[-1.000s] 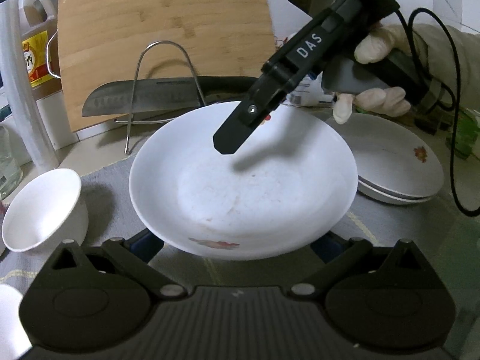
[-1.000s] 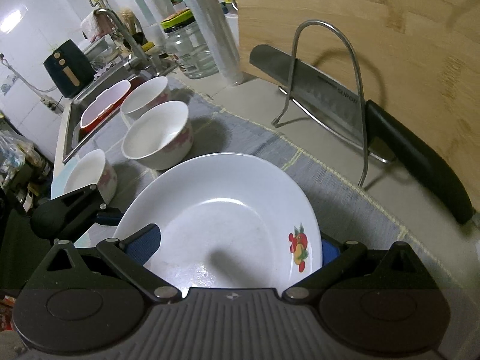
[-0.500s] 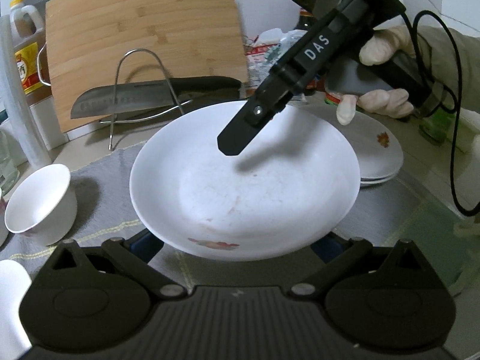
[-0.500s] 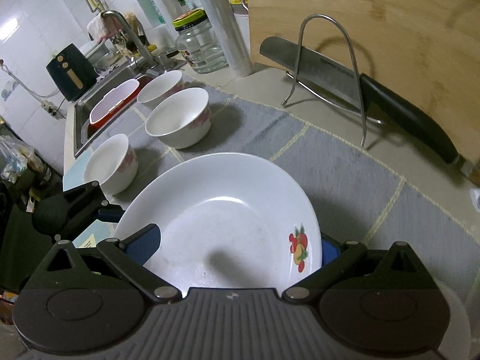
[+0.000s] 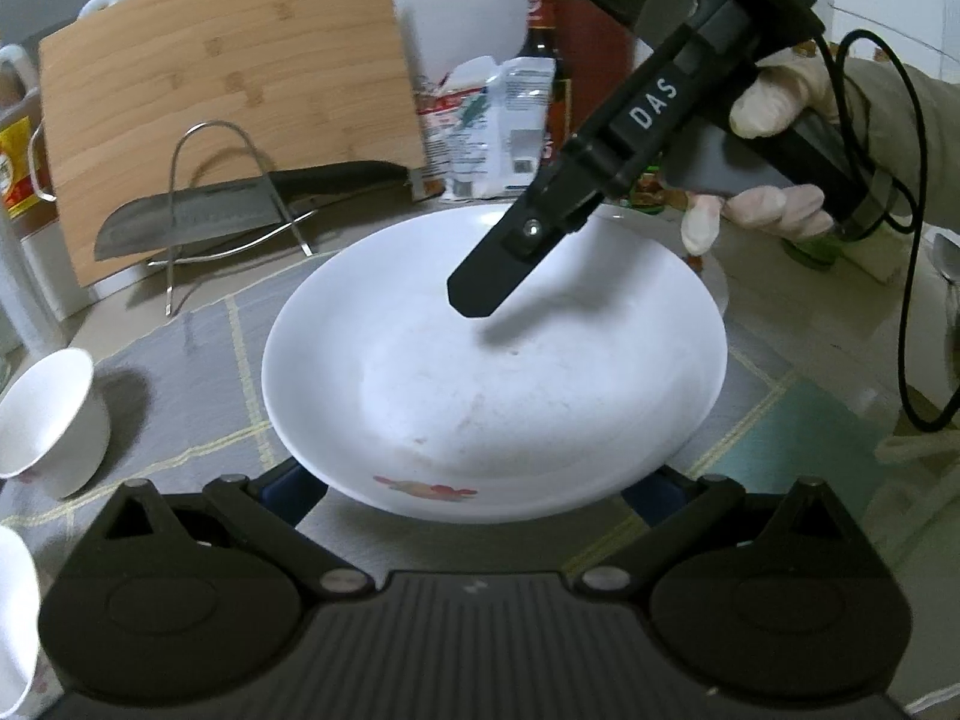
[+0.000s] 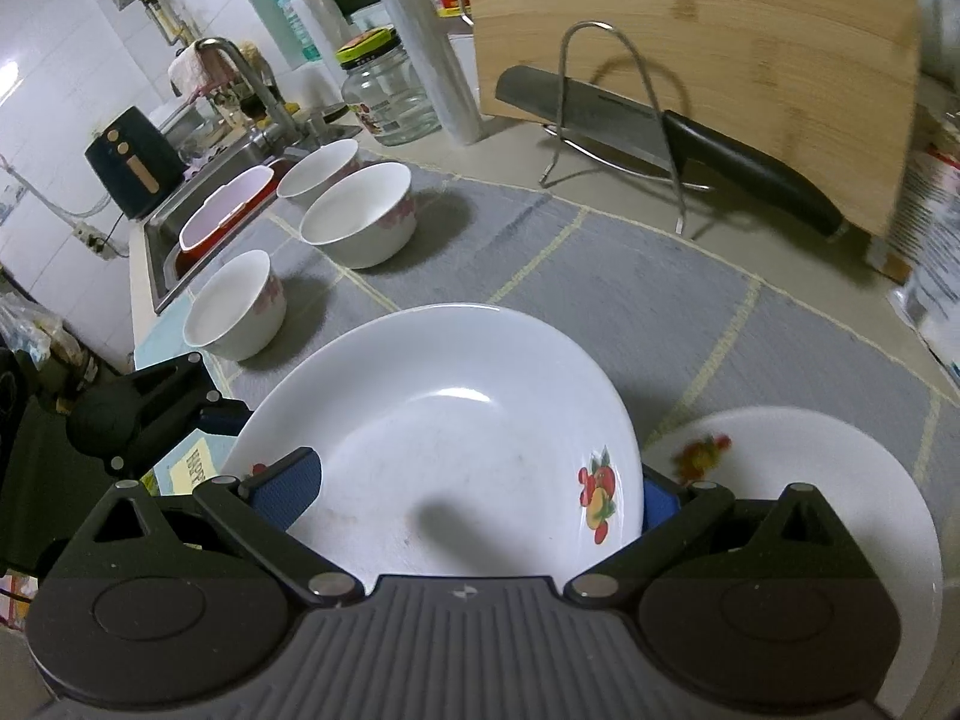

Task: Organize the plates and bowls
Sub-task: 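Lift the held plate and carry it toward the plate stack, then lower the held plate onto the plate stack with the right gripper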

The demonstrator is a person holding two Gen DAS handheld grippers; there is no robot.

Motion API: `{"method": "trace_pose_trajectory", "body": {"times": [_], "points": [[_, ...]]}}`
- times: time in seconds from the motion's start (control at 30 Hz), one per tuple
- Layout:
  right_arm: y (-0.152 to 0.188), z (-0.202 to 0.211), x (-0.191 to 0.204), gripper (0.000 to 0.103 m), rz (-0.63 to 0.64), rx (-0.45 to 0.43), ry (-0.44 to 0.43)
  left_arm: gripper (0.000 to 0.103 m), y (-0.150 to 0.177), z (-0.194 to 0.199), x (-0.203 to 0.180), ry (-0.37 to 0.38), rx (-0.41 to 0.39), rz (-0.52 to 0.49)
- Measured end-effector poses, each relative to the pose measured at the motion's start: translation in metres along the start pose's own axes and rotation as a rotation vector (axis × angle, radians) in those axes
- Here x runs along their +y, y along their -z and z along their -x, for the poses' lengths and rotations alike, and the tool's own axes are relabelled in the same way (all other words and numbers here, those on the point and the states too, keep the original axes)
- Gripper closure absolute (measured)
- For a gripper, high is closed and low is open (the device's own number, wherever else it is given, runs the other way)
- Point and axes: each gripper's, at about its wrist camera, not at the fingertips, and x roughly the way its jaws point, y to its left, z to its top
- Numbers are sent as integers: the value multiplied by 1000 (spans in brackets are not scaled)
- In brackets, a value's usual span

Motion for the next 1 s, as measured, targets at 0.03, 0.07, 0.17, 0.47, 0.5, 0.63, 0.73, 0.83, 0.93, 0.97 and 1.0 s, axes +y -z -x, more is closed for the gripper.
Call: {"method": "trace_pose_trajectory", "body": {"times": [0.03,0.07,0.17,0.47,0.5,0.63,0.73,0.83,0.93,0.97,1.0], "points": [[4,4,-1,0,-7,-5,5,1,-1,0,-3,6,0,-7],[6,7,-2,0,-12,-8,10,1,-3,-1,-4,12,0,-14],[16,18,-7,0,-32,-22,24,1,-8,-5,-11,33,-4,-35],[39,46,-25,0,-97,-58,80,1,-24,-24,-26,106,-13,-93],[41,49,-28,0,-104,-61,88,1,-26,-27,-27,114,-13,-99],[52,58,-37,0,-139,-73,114,1,-32,-39,-30,147,-15,-128],[58,63,-44,0,-161,-79,133,1,-35,-45,-34,169,-15,-145],[65,68,-51,0,-182,-83,149,1,-39,-52,-40,191,-13,-158],[70,72,-57,0,-202,-88,160,1,-42,-59,-43,209,-11,-172],[71,72,-59,0,-210,-88,165,1,-42,-61,-44,215,-9,-174],[72,73,-61,0,-214,-87,169,1,-43,-63,-45,220,-7,-176]]}}
